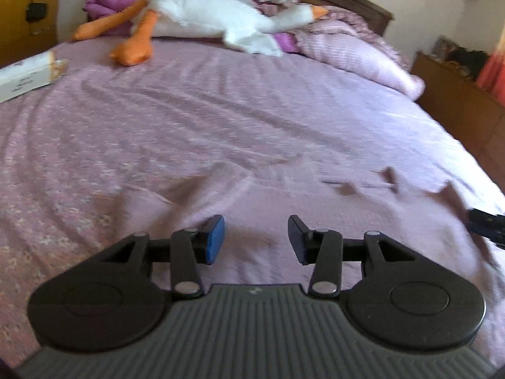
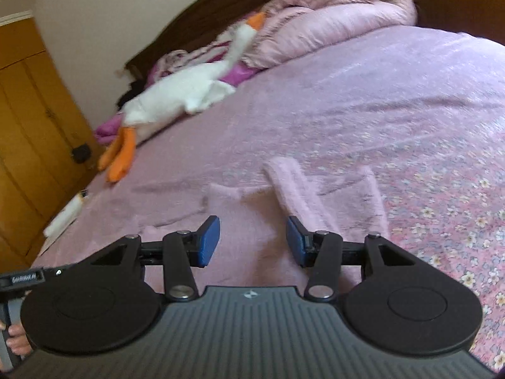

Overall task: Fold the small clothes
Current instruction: 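Fold the lifted edge over the cardigan and open both tools, then move the open right tool to the cardigan's loose side edge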

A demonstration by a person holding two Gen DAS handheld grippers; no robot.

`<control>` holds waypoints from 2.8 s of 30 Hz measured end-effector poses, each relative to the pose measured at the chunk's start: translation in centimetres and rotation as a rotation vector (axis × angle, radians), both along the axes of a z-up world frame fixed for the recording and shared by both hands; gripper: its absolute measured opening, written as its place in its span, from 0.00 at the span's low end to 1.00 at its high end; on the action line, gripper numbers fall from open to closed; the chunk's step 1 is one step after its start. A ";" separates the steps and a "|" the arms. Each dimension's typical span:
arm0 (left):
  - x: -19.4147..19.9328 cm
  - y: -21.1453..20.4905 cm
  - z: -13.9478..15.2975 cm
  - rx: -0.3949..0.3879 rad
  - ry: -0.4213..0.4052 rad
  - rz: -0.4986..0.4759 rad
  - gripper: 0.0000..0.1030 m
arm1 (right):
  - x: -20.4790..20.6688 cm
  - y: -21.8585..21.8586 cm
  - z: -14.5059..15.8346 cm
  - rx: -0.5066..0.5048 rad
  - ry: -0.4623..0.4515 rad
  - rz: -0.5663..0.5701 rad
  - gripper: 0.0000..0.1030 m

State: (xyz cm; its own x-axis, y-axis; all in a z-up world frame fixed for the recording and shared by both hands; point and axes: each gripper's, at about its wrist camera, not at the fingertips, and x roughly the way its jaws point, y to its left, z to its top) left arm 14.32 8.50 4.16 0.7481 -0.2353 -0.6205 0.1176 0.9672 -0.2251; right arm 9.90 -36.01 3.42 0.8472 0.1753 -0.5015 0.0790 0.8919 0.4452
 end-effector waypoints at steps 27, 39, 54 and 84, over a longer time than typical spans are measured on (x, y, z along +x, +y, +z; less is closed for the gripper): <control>-8.0 1.1 2.5 0.093 0.055 -0.033 0.70 | -9.2 -4.3 0.4 0.054 -0.007 -0.143 0.74; -13.0 -1.2 1.7 0.193 0.084 0.034 0.70 | -12.4 -5.8 -2.4 0.073 0.033 -0.177 0.84; -13.6 -2.4 1.0 0.164 0.158 0.145 0.70 | -11.1 -3.2 -3.6 0.083 0.012 0.017 0.88; -13.9 -2.0 1.2 0.165 0.182 0.167 0.70 | -6.8 -2.3 -4.4 0.321 -0.061 -0.015 0.90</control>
State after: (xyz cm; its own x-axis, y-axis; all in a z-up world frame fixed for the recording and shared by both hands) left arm 0.45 6.51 5.33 0.6412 -0.0028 -0.7674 -0.0743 0.9951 -0.0657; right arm 3.12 -38.28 -1.01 0.8778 0.3033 -0.3707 0.0554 0.7045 0.7075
